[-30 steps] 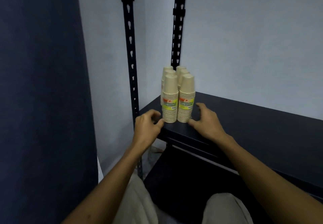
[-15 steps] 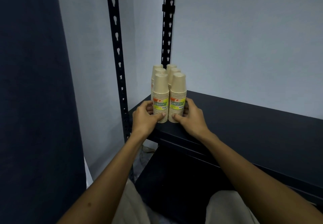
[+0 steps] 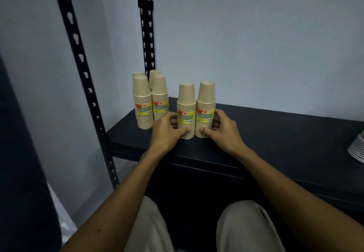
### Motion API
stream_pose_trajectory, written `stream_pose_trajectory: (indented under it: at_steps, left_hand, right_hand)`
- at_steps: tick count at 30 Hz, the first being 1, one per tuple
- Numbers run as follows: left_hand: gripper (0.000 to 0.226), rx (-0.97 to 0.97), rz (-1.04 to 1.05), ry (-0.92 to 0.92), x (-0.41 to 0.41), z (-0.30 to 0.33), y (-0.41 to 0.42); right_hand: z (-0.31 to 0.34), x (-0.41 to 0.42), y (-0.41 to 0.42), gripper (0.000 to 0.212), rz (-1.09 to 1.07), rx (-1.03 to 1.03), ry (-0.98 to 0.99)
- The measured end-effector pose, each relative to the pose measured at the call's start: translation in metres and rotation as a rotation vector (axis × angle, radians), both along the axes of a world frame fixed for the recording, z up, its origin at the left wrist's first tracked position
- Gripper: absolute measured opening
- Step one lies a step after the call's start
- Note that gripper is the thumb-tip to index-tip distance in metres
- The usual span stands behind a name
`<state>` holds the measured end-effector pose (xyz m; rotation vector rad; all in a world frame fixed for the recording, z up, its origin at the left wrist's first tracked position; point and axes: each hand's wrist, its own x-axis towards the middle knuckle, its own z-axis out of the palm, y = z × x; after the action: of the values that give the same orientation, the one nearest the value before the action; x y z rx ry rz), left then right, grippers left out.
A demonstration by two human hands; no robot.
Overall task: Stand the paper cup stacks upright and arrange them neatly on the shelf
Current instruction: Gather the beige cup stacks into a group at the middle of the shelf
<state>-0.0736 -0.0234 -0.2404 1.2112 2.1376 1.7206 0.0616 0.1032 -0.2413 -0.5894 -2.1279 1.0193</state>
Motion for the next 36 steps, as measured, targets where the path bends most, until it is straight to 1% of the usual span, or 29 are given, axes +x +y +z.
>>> stream_pose_trajectory:
  at_steps: [6,12,17,25,29,32,36]
  left_hand:
    - [0.058,-0.030,-0.117,0.025,0.018,-0.001,0.056]
    - [0.055,-0.028,-0.242,0.010,0.027,-0.003,0.101]
    - [0.057,-0.043,-0.307,0.025,0.024,-0.002,0.133]
    - [0.058,-0.056,-0.342,0.015,0.011,0.000,0.164]
    - [0.057,-0.045,-0.323,0.013,0.008,0.000,0.171]
    - [0.056,-0.031,-0.326,-0.026,0.007,-0.003,0.175]
    - [0.054,-0.016,-0.304,-0.033,0.006,-0.005,0.174]
  right_hand:
    - [0.000,0.039,0.036,0.064,-0.116,-0.009,-0.009]
    - [0.000,0.060,0.065,0.065,-0.200,-0.012,-0.009]
    - [0.003,0.065,0.087,0.059,-0.240,-0.021,-0.021]
    - [0.004,0.048,0.117,0.057,-0.272,-0.069,-0.008]
    - [0.003,0.040,0.126,0.058,-0.271,-0.087,-0.005]
    - [0.003,0.037,0.128,0.062,-0.258,-0.125,0.022]
    - [0.000,0.038,0.130,0.059,-0.236,-0.140,0.044]
